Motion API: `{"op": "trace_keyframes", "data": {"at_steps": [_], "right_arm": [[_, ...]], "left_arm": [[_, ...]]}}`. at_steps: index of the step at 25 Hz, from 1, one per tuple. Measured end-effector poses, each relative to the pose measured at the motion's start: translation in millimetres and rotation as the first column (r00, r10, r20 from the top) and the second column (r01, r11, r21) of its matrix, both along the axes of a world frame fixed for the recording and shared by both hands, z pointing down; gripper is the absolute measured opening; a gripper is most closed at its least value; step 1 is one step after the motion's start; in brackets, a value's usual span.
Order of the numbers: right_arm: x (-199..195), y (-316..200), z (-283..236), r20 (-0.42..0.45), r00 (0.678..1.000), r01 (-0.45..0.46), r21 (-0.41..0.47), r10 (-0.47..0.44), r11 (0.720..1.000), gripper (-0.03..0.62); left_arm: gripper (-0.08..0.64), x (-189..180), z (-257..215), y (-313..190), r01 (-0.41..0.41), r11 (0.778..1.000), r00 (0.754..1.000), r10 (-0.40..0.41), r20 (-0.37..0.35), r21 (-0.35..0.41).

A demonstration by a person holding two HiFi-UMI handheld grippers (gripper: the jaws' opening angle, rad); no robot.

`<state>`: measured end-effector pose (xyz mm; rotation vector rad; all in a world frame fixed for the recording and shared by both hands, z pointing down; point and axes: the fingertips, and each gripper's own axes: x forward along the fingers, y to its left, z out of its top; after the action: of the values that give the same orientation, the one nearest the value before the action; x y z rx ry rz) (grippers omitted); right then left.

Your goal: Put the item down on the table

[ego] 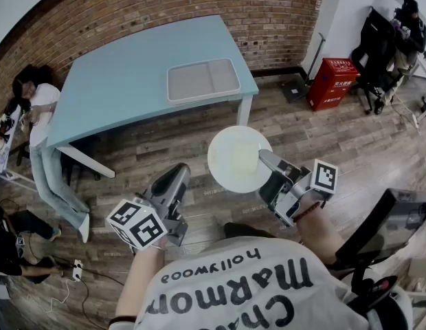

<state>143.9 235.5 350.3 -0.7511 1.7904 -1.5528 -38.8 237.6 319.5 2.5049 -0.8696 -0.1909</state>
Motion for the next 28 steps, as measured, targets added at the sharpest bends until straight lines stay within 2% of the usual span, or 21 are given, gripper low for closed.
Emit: {"op": "trace_keyframes", "data": {"at_steps": [6,11,16,24,28], "right_arm": [[0,-1,-5,0.001,1.0,0.001,0.023,-0.001,1.0,0.031],[3,-3,-7,0.047,0.999,-0.004,0.017,0.004,1.0,0.032],[5,-4,-2,0.051,0.999,0.007,0.014,-0.008,1.0,0.032],[24,-27,-1,0.084,0.996,0.015,-0.002,-0.015,1.0,0.031],[32,-43,3,0.07,0.997,0.027,0.003,-0.027,1.0,0.031]], "left_arm": [[0.026,-1,-4,2,0.001,1.0,1.0,-0.001,0.0,0.004],[0.026,1,-5,2,0.0,1.0,1.0,0.0,0.003,0.003],[0.026,5,-2,1,0.004,1.0,1.0,-0.004,0.0,0.003],[0.026,26,-1,-24,0.011,1.0,1.0,-0.011,0.005,0.003],[0.026,35,5,-36,0.016,1.0,1.0,-0.016,0.017,0.006]]}}
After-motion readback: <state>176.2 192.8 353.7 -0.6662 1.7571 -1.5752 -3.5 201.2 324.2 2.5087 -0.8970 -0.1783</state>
